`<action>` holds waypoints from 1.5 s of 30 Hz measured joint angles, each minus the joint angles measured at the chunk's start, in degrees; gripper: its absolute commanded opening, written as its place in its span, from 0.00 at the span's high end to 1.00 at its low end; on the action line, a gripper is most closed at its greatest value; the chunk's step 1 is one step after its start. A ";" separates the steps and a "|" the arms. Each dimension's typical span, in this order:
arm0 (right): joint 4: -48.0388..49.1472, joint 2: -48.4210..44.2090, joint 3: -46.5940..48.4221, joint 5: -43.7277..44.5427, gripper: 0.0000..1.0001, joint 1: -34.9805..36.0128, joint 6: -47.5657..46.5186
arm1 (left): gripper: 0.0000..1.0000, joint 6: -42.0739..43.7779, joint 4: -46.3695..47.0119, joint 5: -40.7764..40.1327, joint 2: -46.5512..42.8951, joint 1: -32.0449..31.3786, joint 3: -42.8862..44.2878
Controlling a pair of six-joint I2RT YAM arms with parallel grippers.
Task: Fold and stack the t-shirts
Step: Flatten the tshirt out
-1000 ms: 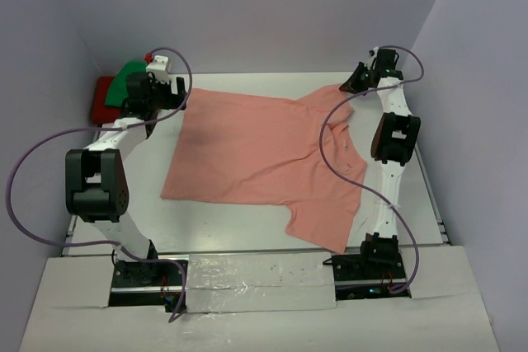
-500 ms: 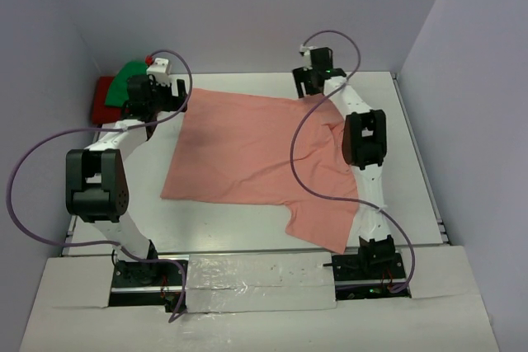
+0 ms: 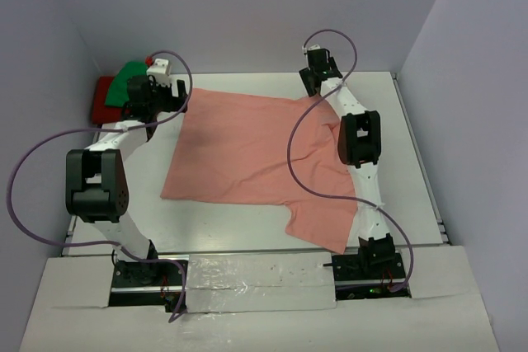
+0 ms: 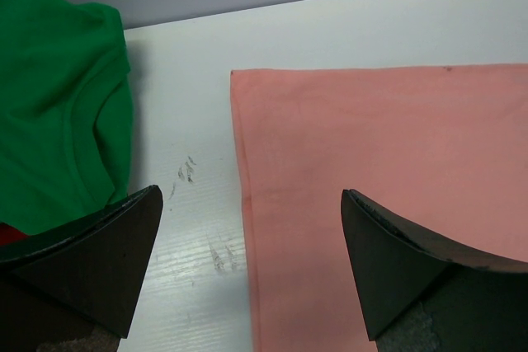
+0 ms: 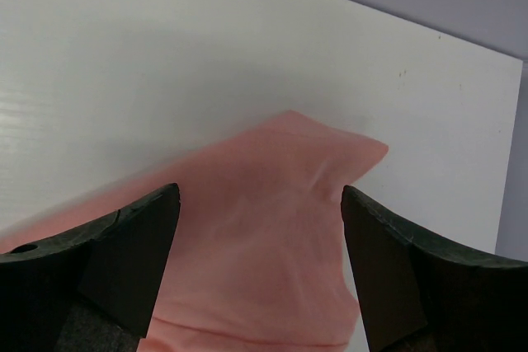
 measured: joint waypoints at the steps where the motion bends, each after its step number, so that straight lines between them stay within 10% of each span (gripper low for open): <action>1: -0.07 0.61 0.37 0.59 0.13 -0.17 -0.20 | 0.02 -0.02 0.04 0.02 0.00 0.00 -0.04; 11: -5.27 5.35 7.02 1.44 0.23 0.44 -2.14 | 0.02 -0.07 0.31 0.66 0.00 0.00 -0.74; 25: -11.32 6.21 8.04 -4.46 1.00 0.81 -2.27 | 0.04 -0.02 0.31 1.51 0.00 0.00 -0.79; 45: -16.06 -17.00 -24.35 -12.15 1.00 3.54 2.86 | 0.04 -0.07 0.74 1.57 -6.73 0.28 -5.18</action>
